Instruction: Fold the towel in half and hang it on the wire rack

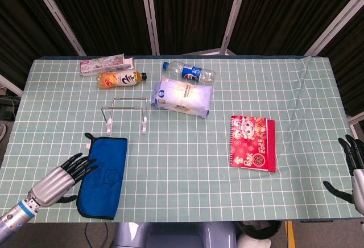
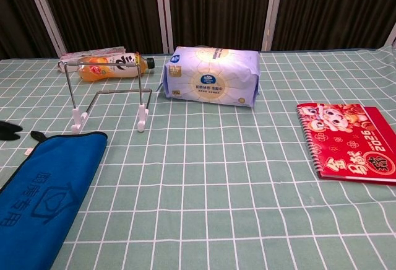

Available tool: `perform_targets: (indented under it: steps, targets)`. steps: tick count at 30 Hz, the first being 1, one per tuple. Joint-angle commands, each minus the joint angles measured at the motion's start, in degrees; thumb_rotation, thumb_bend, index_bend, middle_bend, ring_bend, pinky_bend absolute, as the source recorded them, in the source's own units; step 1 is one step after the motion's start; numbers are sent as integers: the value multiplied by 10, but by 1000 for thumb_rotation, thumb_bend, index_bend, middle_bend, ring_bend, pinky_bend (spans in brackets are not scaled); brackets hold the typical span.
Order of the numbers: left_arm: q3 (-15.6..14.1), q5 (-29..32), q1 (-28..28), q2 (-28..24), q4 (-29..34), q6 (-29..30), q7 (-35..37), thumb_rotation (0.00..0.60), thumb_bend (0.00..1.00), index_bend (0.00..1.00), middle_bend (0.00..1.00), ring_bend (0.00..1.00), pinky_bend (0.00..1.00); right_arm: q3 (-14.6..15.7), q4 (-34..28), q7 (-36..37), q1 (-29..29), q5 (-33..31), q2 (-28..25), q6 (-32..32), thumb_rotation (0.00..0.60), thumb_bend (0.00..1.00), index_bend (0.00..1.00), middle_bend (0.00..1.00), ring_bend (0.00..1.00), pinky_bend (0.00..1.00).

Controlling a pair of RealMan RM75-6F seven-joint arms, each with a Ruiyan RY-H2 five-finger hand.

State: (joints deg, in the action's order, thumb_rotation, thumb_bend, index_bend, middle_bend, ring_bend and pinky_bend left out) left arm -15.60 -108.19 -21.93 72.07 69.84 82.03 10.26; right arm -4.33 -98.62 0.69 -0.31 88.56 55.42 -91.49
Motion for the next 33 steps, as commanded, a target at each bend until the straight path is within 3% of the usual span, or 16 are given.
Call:
perform_targets:
  steps: [1, 2, 3, 5, 7, 9, 10, 15, 20, 33]
  targets:
    - [74, 116, -68, -58, 147, -139, -51, 600, 129, 0, 13, 4, 0, 0, 0, -1, 0, -1, 0, 1, 600, 0, 0, 0, 0, 0]
    - [83, 130, -74, -60, 158, -151, -57, 600, 129, 0, 60, 38, 0, -1, 1, -1, 1, -2, 0, 1, 600, 0, 0, 0, 0, 0]
    - [94, 147, -81, -62, 172, -165, -68, 600, 129, 0, 190, 152, 32, -1, 1, -1, 1, -3, 1, 2, 600, 0, 0, 0, 0, 0]
    - [132, 197, -98, -50, 190, -192, -103, 600, 126, 0, 508, 458, 293, -2, 3, -1, 2, -8, 1, 5, 600, 0, 0, 0, 0, 0]
    - [151, 234, -108, -44, 202, -214, -136, 600, 126, 0, 764, 721, 734, -3, 4, -1, 2, -11, 2, 7, 600, 0, 0, 0, 0, 0]
    - [167, 268, -117, -37, 213, -231, -164, 600, 125, 6, 859, 817, 933, -4, 5, -1, 3, -14, 2, 9, 600, 0, 0, 0, 0, 0]
    - [173, 281, -120, -33, 216, -237, -174, 600, 125, 17, 891, 852, 983, -4, 5, -1, 4, -15, 2, 10, 600, 0, 0, 0, 0, 0]
    - [211, 389, -158, 6, 219, -296, -249, 600, 128, 74, 956, 919, 1000, -7, 9, -7, 9, -30, 6, 24, 600, 0, 0, 0, 0, 0]
    - [221, 468, -184, 34, 208, -330, -297, 600, 161, 131, 978, 941, 1000, -10, 10, -14, 14, -39, 8, 33, 600, 0, 0, 0, 0, 0]
    - [218, 534, -218, 114, 104, -381, -299, 600, 335, 263, 979, 942, 1000, -15, 16, -28, 25, -64, 15, 59, 600, 0, 0, 0, 0, 0]
